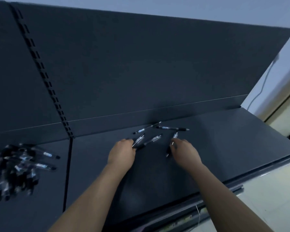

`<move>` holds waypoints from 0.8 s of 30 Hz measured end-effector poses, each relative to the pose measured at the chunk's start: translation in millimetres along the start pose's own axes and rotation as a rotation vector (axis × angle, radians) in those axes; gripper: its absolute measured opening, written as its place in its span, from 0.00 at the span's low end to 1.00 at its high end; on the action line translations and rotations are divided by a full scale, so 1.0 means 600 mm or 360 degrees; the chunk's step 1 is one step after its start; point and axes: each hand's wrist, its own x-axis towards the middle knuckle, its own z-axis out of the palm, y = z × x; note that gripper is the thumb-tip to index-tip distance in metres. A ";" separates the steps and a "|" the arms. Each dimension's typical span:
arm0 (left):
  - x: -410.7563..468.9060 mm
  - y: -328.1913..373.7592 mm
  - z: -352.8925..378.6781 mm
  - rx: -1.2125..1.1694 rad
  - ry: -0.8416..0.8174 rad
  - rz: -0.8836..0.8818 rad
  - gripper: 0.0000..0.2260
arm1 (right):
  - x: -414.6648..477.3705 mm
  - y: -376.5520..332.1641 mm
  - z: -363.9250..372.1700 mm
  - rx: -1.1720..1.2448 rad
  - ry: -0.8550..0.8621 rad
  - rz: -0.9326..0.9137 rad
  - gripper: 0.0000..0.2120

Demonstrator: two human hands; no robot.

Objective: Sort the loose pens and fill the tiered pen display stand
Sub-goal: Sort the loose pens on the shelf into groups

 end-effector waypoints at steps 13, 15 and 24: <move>0.058 0.043 0.018 -0.0209 0.0131 -0.0061 0.07 | 0.090 0.034 -0.018 0.0047 -0.0109 0.0097 0.09; 0.076 0.064 0.025 -0.0198 0.0119 -0.0050 0.07 | 0.100 0.034 -0.018 0.0075 -0.0072 0.0034 0.10; 0.093 0.115 0.066 -0.0014 -0.0056 -0.0406 0.07 | 0.133 0.066 -0.031 -0.0056 -0.0350 -0.0410 0.18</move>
